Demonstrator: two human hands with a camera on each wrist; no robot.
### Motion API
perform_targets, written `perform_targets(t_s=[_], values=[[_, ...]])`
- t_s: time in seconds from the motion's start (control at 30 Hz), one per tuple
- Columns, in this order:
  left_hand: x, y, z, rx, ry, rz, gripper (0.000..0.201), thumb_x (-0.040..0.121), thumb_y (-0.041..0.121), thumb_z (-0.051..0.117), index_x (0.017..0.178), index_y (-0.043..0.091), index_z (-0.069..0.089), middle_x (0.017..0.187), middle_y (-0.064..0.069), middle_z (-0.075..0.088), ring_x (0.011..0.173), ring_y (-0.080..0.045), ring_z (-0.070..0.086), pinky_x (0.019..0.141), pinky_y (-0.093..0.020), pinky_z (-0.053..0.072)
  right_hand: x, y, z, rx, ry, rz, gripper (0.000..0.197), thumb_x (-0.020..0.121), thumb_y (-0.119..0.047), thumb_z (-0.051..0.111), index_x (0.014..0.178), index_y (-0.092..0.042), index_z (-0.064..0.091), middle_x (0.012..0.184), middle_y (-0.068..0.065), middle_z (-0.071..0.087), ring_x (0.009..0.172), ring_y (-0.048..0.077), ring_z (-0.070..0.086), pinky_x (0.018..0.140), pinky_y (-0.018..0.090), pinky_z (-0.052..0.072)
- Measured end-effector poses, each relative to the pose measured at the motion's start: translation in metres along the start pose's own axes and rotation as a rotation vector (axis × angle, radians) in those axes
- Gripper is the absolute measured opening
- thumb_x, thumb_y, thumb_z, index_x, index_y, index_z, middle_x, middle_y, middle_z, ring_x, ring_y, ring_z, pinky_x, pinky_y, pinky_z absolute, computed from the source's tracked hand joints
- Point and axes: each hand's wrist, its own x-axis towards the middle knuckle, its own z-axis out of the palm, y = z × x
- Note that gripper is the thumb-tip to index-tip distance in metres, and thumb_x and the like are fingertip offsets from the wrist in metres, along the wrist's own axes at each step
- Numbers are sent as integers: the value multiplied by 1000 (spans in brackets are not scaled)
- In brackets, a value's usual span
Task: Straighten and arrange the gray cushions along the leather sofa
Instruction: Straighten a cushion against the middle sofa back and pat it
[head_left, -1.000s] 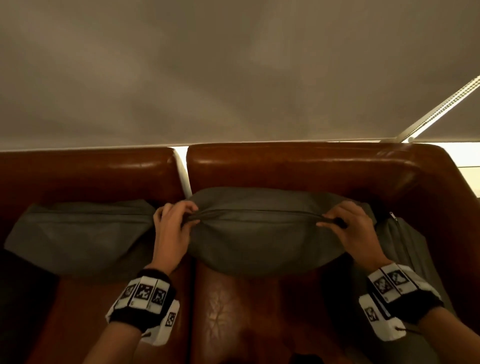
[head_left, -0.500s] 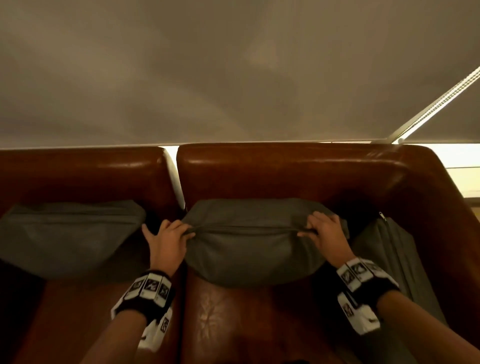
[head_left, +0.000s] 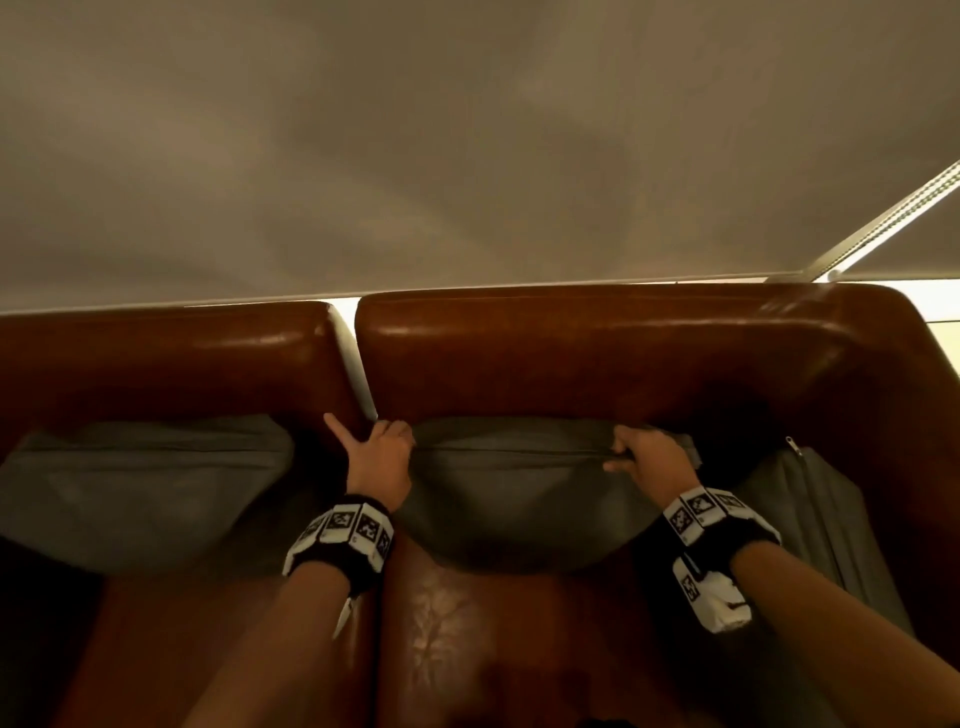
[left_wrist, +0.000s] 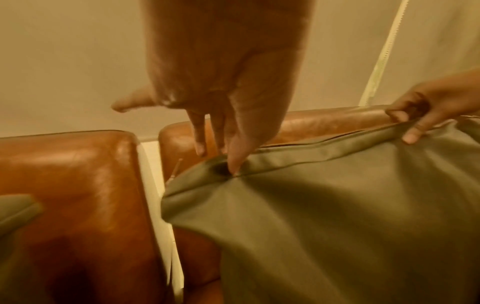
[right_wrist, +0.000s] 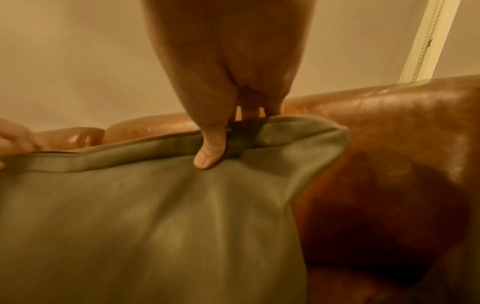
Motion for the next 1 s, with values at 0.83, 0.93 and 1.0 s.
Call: perform_targets(t_s=[0.83,0.93,1.0], values=[[24,58,13,-403,214,249,23,86,-2,50,98,17,58,96,-3,70,92,-23,63,79,-36,43,2,-16,-3,-155,291,-351,14,75,-28,64,79,-16,67,70,3,72,57,21,68,47,28,48],[38,68,12,-375,145,272,28,88,0,48,105,21,55,103,1,69,100,-20,61,89,-39,41,14,-8,-2,-129,189,-240,16,84,-24,64,92,-10,67,88,11,73,77,30,69,63,38,51],[41,70,17,-382,167,248,24,89,4,50,105,20,57,102,1,70,100,-20,61,88,-37,41,16,-5,1,-77,245,-249,15,82,-21,66,89,-9,68,85,10,73,74,30,69,62,38,52]])
